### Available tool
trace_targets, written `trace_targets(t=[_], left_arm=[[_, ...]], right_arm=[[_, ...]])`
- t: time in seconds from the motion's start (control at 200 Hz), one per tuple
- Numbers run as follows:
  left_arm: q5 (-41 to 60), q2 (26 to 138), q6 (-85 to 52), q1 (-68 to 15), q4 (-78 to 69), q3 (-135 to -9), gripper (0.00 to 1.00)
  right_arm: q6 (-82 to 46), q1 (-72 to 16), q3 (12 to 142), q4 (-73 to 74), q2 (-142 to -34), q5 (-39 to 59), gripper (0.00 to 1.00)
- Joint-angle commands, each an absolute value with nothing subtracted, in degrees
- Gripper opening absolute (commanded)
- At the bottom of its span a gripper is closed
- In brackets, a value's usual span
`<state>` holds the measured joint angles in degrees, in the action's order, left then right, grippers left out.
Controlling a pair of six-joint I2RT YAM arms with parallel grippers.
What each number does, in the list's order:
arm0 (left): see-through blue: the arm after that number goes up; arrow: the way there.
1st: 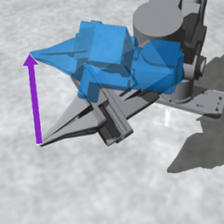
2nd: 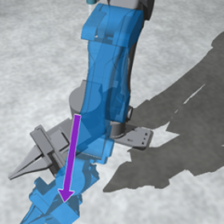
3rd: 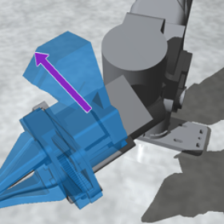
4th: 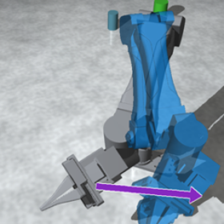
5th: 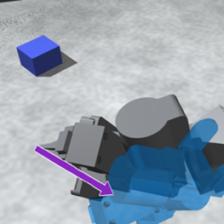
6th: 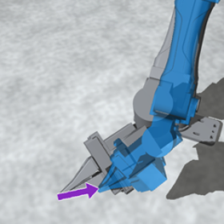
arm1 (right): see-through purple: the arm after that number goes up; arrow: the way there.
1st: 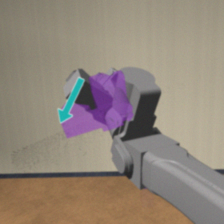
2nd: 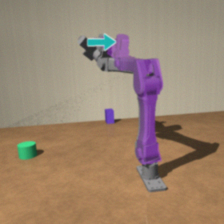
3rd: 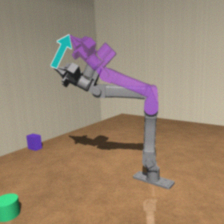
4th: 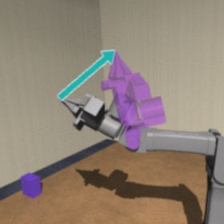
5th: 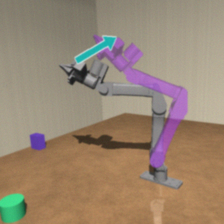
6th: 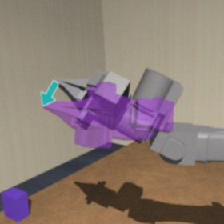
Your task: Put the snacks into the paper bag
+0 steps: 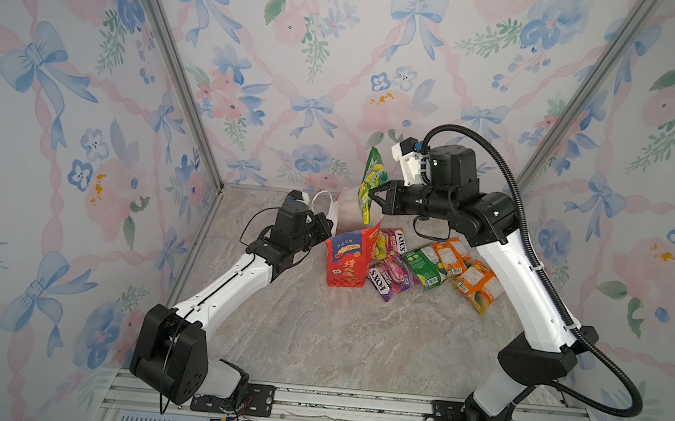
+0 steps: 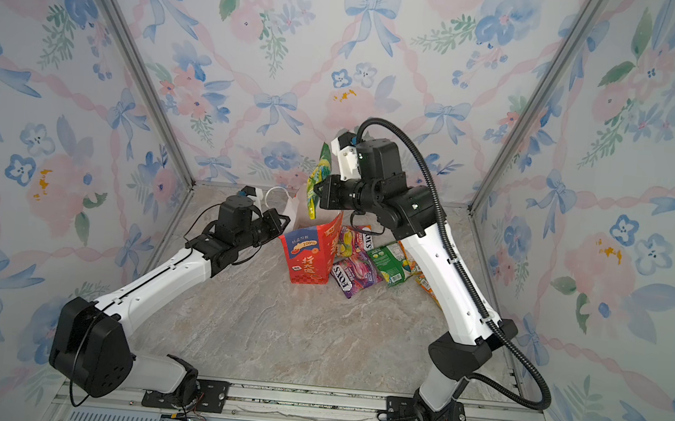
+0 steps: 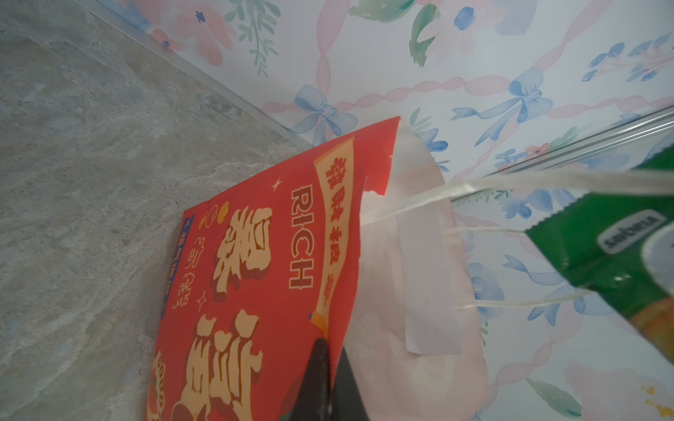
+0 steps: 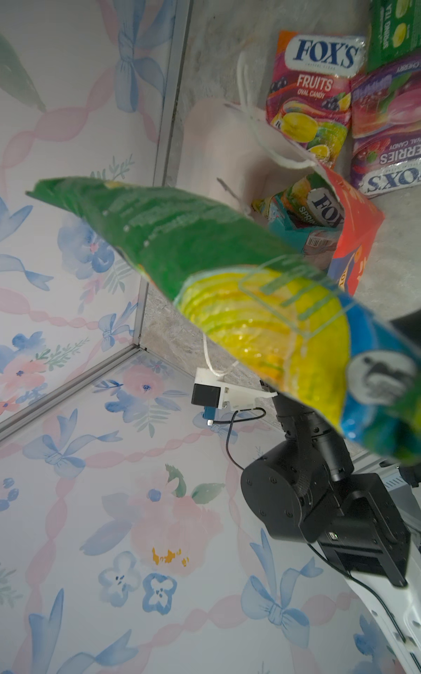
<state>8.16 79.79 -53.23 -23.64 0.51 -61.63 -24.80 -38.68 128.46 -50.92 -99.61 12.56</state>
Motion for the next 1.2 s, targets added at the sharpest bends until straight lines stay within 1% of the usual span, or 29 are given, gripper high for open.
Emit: trace_targets(t=[0.0,0.495,1.195], left_arm=[[8.0,79.3,-53.7,-24.0,0.3,-62.3,0.00],[8.5,80.2,-54.0,-24.4,-0.4,-62.4,0.00],[8.4,80.0,-54.1,-24.5,-0.7,-62.1,0.00]], right_arm=[[-23.6,-39.8,131.1,-51.3,-100.3,9.4,0.00],[-24.9,-40.9,129.8,-50.5,-105.0,6.0,0.00],[-28.9,-41.1,126.2,-47.0,-107.0,-0.4,0.00]])
